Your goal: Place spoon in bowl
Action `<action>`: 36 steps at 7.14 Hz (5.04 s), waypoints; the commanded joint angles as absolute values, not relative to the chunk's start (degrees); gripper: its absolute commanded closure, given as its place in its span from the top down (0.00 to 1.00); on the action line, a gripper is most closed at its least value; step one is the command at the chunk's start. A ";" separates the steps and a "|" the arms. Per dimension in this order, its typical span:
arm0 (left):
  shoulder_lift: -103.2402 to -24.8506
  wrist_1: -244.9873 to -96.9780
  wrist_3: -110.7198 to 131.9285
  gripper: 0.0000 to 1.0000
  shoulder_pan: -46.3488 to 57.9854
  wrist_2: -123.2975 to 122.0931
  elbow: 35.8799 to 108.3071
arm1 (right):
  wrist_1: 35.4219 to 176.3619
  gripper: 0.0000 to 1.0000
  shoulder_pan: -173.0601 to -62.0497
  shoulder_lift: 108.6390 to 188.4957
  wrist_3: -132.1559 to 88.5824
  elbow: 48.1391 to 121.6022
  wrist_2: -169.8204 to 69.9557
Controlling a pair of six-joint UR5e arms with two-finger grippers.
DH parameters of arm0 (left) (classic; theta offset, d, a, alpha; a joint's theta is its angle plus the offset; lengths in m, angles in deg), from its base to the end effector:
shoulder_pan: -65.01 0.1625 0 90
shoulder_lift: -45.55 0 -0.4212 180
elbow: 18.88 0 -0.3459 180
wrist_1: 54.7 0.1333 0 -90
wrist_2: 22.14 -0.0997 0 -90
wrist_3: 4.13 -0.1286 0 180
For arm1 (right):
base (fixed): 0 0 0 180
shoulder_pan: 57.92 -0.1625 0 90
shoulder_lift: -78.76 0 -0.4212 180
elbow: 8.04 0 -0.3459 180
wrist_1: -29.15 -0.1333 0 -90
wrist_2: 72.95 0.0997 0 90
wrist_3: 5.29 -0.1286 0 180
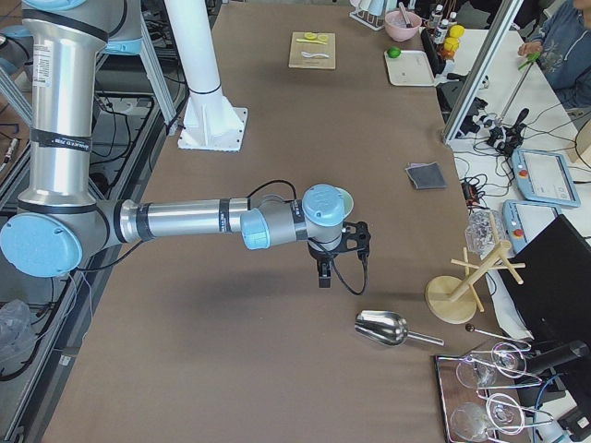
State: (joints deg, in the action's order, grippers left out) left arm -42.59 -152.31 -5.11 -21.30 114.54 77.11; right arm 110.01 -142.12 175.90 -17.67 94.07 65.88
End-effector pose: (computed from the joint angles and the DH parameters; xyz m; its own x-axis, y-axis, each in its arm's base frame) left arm -0.0109 -0.4485 0.6247 0.6739 0.2086 -0.7087 -0.0745 0.9736 0.2156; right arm -0.0051 -0.4112 0.6083 0.6426 -0.0364 0.7653 -0.0407 0.9958 0.0816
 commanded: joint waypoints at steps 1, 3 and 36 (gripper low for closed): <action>-42.17 -152.44 -5.09 0.98 -21.38 114.62 77.45 | 110.00 1.00 -142.12 175.88 -17.59 93.92 65.83; -42.17 -152.44 -4.83 0.98 -21.38 114.62 77.98 | 110.00 1.00 -142.12 175.97 -17.50 93.74 65.74; -46.82 -161.93 36.48 0.55 10.87 105.22 77.02 | 98.90 0.00 -84.92 140.03 -87.81 92.07 41.66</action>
State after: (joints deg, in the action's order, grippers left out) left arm -46.81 -161.92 36.48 10.69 105.22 77.29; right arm 96.65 -87.42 141.68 -87.03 92.01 43.54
